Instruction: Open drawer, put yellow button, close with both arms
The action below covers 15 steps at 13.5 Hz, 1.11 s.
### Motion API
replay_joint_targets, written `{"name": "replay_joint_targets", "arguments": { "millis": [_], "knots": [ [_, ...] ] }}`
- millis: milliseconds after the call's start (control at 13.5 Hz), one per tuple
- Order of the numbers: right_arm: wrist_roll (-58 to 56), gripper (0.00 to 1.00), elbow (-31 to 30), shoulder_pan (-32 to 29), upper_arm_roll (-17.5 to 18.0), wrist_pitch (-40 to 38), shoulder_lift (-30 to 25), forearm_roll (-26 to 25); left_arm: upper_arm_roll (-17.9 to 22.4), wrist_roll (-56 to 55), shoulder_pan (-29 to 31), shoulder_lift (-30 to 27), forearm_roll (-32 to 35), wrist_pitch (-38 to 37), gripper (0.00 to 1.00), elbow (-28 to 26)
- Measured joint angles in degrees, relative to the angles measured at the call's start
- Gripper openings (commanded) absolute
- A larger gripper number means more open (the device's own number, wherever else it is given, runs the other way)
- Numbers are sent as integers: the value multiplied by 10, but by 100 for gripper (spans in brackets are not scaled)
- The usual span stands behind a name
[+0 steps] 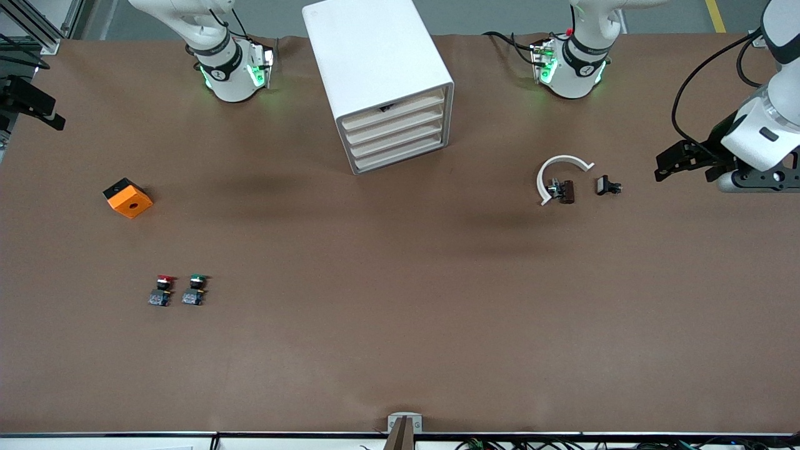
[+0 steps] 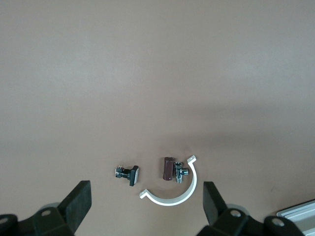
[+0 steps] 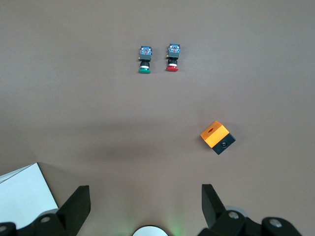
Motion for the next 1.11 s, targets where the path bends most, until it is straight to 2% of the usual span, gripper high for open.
{"name": "replay_joint_targets", "arguments": {
  "millis": [519,1111],
  "knots": [
    [0,100,-1,0,0,0,0,0,-1,0,5,-1,0,-39,100,56],
    [0,100,-1,0,0,0,0,0,-3,0,5,-1,0,-49,100,60]
  ]
}}
